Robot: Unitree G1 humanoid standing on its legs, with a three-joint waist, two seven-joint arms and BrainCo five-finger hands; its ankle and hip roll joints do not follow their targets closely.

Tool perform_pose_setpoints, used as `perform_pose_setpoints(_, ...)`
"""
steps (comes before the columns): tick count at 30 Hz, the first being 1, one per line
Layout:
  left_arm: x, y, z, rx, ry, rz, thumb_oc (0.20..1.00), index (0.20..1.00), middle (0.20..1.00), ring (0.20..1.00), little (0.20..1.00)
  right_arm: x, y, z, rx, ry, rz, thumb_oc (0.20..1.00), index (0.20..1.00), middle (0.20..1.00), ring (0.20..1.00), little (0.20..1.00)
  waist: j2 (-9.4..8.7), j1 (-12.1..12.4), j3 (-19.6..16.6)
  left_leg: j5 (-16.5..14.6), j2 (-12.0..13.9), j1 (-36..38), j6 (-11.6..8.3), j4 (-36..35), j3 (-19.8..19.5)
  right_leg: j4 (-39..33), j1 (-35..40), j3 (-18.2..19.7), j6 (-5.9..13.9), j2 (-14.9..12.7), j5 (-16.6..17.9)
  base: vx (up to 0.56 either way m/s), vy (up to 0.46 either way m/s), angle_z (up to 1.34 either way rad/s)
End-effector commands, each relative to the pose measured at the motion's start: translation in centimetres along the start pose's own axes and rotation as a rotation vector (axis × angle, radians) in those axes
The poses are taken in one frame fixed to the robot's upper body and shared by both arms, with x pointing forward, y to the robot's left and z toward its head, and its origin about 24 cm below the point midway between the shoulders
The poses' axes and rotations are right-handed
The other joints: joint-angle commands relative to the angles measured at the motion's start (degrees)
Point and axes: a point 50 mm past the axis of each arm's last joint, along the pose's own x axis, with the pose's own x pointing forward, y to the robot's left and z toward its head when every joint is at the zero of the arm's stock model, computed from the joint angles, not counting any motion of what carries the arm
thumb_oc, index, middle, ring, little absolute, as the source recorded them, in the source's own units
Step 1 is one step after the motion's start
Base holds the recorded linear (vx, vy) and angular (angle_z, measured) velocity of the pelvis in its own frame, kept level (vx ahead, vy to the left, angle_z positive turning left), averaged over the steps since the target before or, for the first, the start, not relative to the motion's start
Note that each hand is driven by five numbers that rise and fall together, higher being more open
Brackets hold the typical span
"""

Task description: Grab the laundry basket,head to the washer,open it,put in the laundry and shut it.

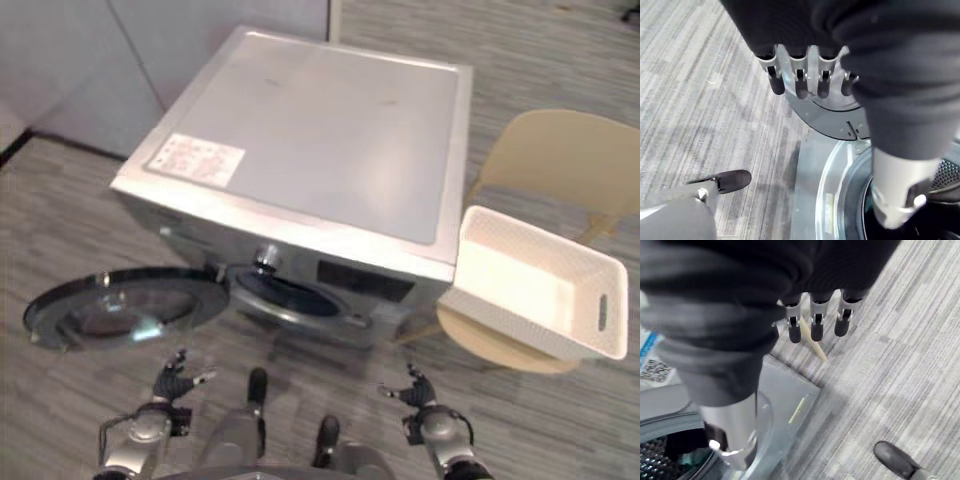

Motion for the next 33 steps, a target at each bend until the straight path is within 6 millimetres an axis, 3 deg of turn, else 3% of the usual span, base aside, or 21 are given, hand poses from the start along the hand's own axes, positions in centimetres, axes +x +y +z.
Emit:
perform_pose_setpoints(1,0.9,0.5,4.0,0.026,-0.156,-0.001,1.000,1.000,1.000,1.000,1.000,-0.1,-0.9,0.8,0.041,-0.053,-0.040,1.000,1.000,1.000,1.000,1.000,-2.80,-2.7,1.1,-10.7,-5.8,-2.7,4.35,8.0,2.0,-2.3,3.1,1.3,8.23,-4.5,-4.7,-0.20,0.114,0.33)
perform_pose_setpoints(2,1.0,0.5,4.2,0.025,-0.162,-0.002,1.000,1.000,1.000,1.000,1.000,-0.1,-0.9,0.5,0.042,-0.041,-0.040,1.000,1.000,1.000,1.000,1.000,-3.35,-3.1,1.2,-12.4,-4.9,-2.0,4.33,10.5,1.3,-2.7,3.1,0.6,8.29,-5.6,-4.4,-0.24,0.226,0.50)
perform_pose_setpoints(3,1.1,0.3,4.7,0.015,-0.175,-0.006,1.000,1.000,1.000,1.000,1.000,0.0,-1.0,0.3,0.041,-0.020,-0.044,1.000,1.000,1.000,1.000,1.000,-3.59,-3.9,0.8,-13.9,-2.5,1.0,4.18,11.1,0.6,-3.1,2.8,-0.3,8.49,-6.9,-3.8,-0.10,0.223,0.59)
perform_pose_setpoints(4,1.1,0.2,4.8,0.017,-0.179,-0.006,1.000,1.000,1.000,1.000,1.000,0.0,-1.0,0.3,0.049,-0.016,-0.047,1.000,1.000,1.000,1.000,1.000,-3.29,-4.3,0.7,-13.3,-1.9,2.4,3.76,9.6,-0.1,-3.0,2.8,-0.6,8.64,-7.2,-3.4,0.00,0.238,0.69)
perform_pose_setpoints(6,1.1,-0.1,5.8,0.034,-0.220,-0.017,1.000,1.000,1.000,1.000,1.000,0.0,-0.9,-0.2,0.058,0.005,-0.043,1.000,1.000,1.000,1.000,1.000,-2.18,-5.2,-1.2,-13.6,-3.2,5.6,3.53,3.2,-1.1,-2.5,2.8,-1.1,9.56,-7.9,-3.2,0.13,0.341,0.64)
perform_pose_setpoints(7,1.0,0.0,6.8,0.072,-0.268,-0.022,1.000,1.000,1.000,1.000,1.000,0.1,-1.0,-0.1,0.055,0.006,-0.047,1.000,1.000,1.000,1.000,1.000,-2.01,-5.6,-2.0,-14.1,-4.7,6.4,4.11,1.8,-1.6,-1.6,2.5,-1.1,10.23,-9.0,-2.8,0.13,0.430,0.37)
perform_pose_setpoints(10,0.9,0.6,8.6,0.120,-0.346,-0.015,1.000,1.000,1.000,1.000,1.000,0.2,-1.0,0.3,0.053,-0.003,-0.045,1.000,1.000,1.000,1.000,1.000,-1.94,-5.8,-2.7,-14.3,-5.7,7.6,4.80,0.1,-1.0,-0.9,2.2,-1.1,11.19,-10.1,-2.1,0.05,0.200,0.16)
perform_pose_setpoints(12,0.8,2.6,12.2,0.283,-0.478,0.040,1.000,1.000,1.000,1.000,1.000,0.2,-0.8,1.0,0.032,-0.037,-0.024,1.000,1.000,1.000,1.000,1.000,-2.04,-6.1,-3.5,-14.6,-6.5,9.4,5.47,-1.8,0.1,-0.6,2.4,-0.8,12.37,-11.1,-1.4,0.07,0.217,0.11)
perform_pose_setpoints(14,0.8,3.4,13.2,0.315,-0.507,0.069,1.000,1.000,1.000,1.000,1.000,0.2,-0.8,1.3,0.026,-0.056,-0.020,1.000,1.000,1.000,1.000,1.000,-2.07,-6.2,-4.0,-14.5,-6.7,9.6,5.67,-2.3,0.4,-0.8,2.3,-0.7,12.64,-11.3,-1.1,0.04,0.090,-0.04)
perform_pose_setpoints(15,0.8,4.4,14.9,0.384,-0.553,0.107,1.000,1.000,1.000,1.000,1.000,0.2,-0.8,1.6,0.010,-0.071,-0.011,1.000,1.000,1.000,1.000,1.000,-2.04,-6.5,-4.2,-14.6,-6.9,10.1,5.76,-2.8,0.8,-0.9,2.2,-0.5,12.95,-11.4,-0.9,0.04,0.121,-0.16)
perform_pose_setpoints(16,0.5,6.6,18.0,0.470,-0.635,0.195,1.000,1.000,1.000,1.000,1.000,0.1,-1.1,2.1,-0.011,-0.102,-0.006,1.000,1.000,1.000,1.000,1.000,-1.96,-6.9,-4.6,-14.6,-7.3,10.6,6.00,-3.5,1.5,-1.2,2.0,-0.1,13.56,-11.6,-0.1,0.05,0.149,-0.18)
perform_pose_setpoints(17,0.4,7.5,19.3,0.506,-0.661,0.232,1.000,1.000,1.000,1.000,1.000,0.1,-1.2,2.3,-0.021,-0.111,-0.004,1.000,1.000,1.000,1.000,1.000,-1.99,-7.0,-4.7,-14.6,-7.4,10.9,6.08,-4.0,1.9,-1.4,2.0,0.2,13.81,-11.7,0.2,0.04,0.125,-0.08)
perform_pose_setpoints(22,0.5,13.6,22.6,0.654,-0.600,0.454,1.000,1.000,1.000,1.000,1.000,0.0,-1.5,2.1,-0.066,-0.116,0.018,1.000,1.000,1.000,1.000,1.000,-2.23,-8.2,-4.4,-14.2,-7.5,10.8,6.51,-5.3,3.7,-2.8,0.3,1.7,15.08,-12.1,2.3,-0.01,0.062,-0.20)
perform_pose_setpoints(23,0.5,14.8,22.8,0.681,-0.558,0.487,1.000,1.000,1.000,1.000,1.000,0.0,-1.6,2.2,-0.073,-0.114,0.019,1.000,1.000,1.000,1.000,1.000,-2.38,-8.4,-4.1,-14.1,-7.5,10.4,6.62,-5.3,4.0,-2.9,-0.3,2.0,15.25,-12.2,2.7,-0.04,0.037,-0.30)
perform_pose_setpoints(24,0.5,14.8,22.9,0.682,-0.559,0.487,1.000,1.000,1.000,1.000,1.000,0.1,-1.6,2.2,-0.072,-0.114,0.019,1.000,1.000,1.000,1.000,1.000,-2.42,-8.3,-4.1,-14.1,-7.5,10.3,6.63,-5.2,4.1,-2.9,-0.4,2.0,15.25,-12.2,2.7,-0.05,0.032,-0.25)
perform_pose_setpoints(29,1.1,19.5,20.7,0.741,-0.278,0.554,1.000,1.000,1.000,1.000,1.000,0.0,-2.2,1.9,-0.119,-0.103,0.024,1.000,1.000,1.000,1.000,1.000,-3.91,-9.7,-2.5,-13.5,-6.9,7.1,6.94,-4.7,5.7,-3.8,-4.2,4.0,16.01,-11.9,4.9,-0.07,0.038,-0.22)
perform_pose_setpoints(31,1.1,19.7,20.3,0.737,-0.254,0.551,1.000,1.000,1.000,1.000,1.000,0.0,-2.3,1.8,-0.124,-0.100,0.025,1.000,1.000,1.000,1.000,1.000,-4.33,-9.8,-2.2,-13.3,-6.6,6.4,6.92,-4.5,6.0,-3.9,-4.9,4.3,16.02,-11.7,5.2,-0.08,0.004,-0.36)
perform_pose_setpoints(33,1.7,19.6,17.0,0.707,-0.149,0.510,1.000,1.000,1.000,1.000,1.000,-0.1,-2.1,1.4,-0.130,-0.087,0.036,1.000,1.000,1.000,1.000,1.000,-5.58,-9.8,-1.6,-13.0,-5.9,5.1,6.86,-4.3,6.3,-4.3,-5.9,4.5,16.01,-11.4,5.8,-0.05,-0.008,-0.11)
